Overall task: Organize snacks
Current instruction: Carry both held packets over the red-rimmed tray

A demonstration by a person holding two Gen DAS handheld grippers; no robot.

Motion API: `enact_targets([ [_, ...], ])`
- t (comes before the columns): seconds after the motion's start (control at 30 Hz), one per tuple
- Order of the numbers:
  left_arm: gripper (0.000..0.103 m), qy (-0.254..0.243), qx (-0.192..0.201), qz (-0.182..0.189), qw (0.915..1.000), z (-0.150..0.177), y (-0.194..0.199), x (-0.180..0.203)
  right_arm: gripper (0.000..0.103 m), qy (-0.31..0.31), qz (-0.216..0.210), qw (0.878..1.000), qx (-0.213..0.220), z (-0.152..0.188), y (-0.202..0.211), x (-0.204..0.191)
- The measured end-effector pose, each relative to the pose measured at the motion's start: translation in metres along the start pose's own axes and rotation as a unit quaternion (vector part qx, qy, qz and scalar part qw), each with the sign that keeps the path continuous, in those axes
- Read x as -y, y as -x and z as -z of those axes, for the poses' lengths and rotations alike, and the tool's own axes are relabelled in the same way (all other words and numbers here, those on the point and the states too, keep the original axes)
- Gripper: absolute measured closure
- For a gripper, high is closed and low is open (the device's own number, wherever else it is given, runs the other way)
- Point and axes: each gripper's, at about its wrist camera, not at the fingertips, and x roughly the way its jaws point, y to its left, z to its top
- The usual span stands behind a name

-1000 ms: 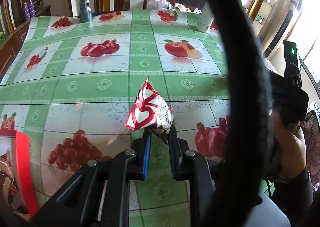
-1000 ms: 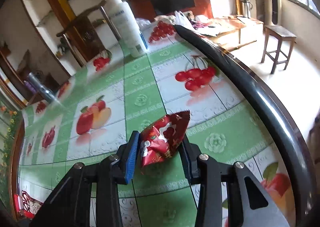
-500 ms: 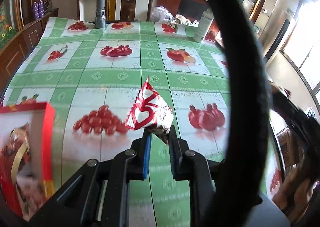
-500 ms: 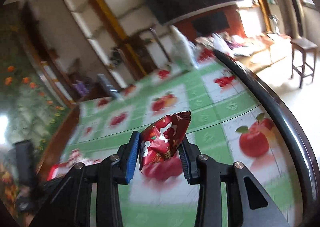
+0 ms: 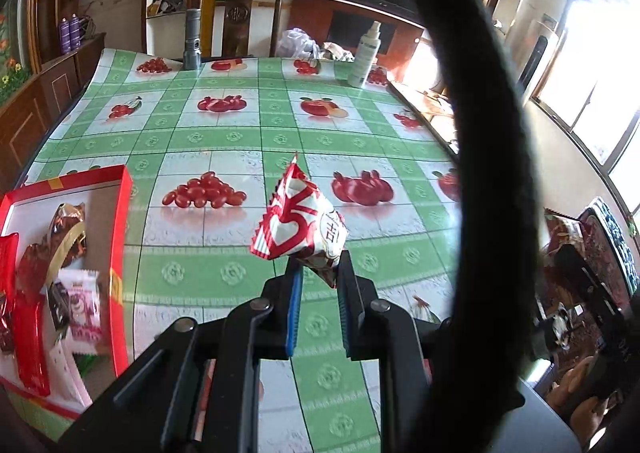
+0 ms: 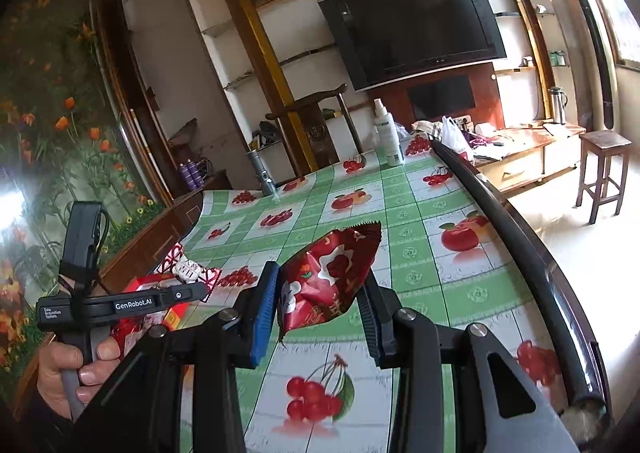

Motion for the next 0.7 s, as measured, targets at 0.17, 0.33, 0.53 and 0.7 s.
enact_targets([
  [0.17, 0.086, -0.010, 0.011, -0.029, 0.9995, 0.005, 0.013, 0.005, 0.065, 0.005, -0.010, 1.000, -0.001, 0.008, 0.005, -0.005],
  [0.33, 0.086, -0.020, 0.030, -0.083, 0.9959, 0.009, 0.026, 0.005, 0.065, 0.007, -0.021, 1.000, -0.010, 0.013, 0.004, -0.013],
  [0.53, 0.085, -0.022, 0.053, -0.136, 0.9890, 0.015, 0.041, -0.006, 0.065, 0.018, -0.041, 0.999, -0.025, 0.022, -0.002, -0.028],
  [0.7, 0.085, -0.011, 0.062, -0.155, 0.9858, 0.018, 0.050, -0.021, 0.065, 0.033, -0.059, 0.997, -0.040, 0.028, -0.012, -0.047],
])
